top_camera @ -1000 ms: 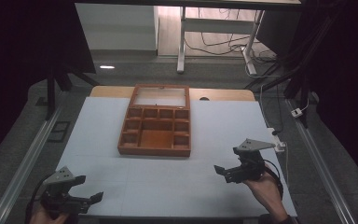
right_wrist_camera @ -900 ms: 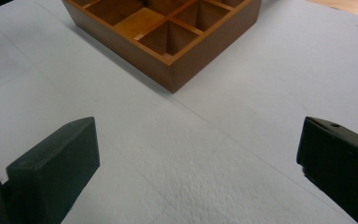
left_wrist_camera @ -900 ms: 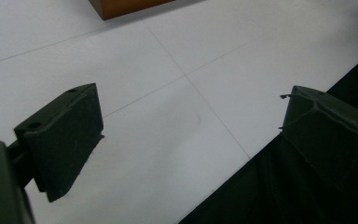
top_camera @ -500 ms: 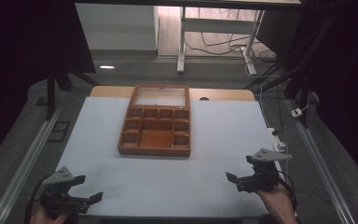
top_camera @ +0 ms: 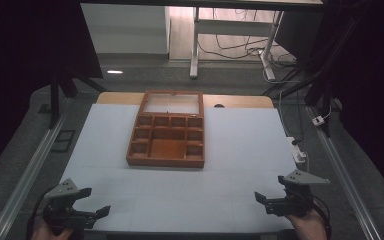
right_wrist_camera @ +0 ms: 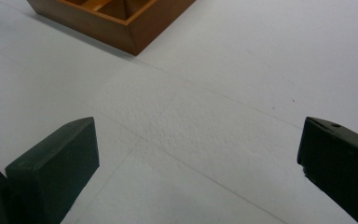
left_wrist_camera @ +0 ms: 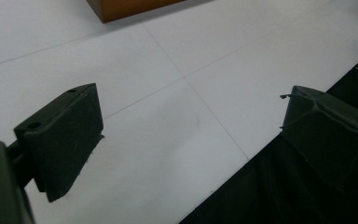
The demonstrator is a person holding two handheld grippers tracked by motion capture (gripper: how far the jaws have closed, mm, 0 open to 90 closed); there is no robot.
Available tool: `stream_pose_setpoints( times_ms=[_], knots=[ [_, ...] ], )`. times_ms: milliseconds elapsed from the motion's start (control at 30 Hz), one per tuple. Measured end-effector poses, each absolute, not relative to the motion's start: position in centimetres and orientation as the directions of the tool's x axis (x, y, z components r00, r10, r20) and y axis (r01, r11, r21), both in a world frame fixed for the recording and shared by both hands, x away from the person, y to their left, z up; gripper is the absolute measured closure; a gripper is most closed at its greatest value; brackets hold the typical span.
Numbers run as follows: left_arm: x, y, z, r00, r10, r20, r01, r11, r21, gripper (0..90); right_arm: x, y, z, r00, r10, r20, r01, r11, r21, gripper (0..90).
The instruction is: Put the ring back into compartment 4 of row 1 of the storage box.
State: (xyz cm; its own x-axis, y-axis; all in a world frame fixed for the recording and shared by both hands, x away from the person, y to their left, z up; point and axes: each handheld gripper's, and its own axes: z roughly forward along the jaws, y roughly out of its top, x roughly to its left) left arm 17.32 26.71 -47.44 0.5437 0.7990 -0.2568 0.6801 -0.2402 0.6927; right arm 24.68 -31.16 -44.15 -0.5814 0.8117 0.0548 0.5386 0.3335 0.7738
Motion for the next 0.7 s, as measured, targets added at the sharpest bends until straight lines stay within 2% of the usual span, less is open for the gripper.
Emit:
stream_pose_setpoints(
  times_ms=[700],
  knots=[
    [17.3,26.6,-47.5,0.547,0.799,-0.251,0.679,-0.247,0.691,5.3,22.3,-33.9,-45.3,-0.495,0.861,0.116,0.637,0.269,0.723,0.0]
  ],
)
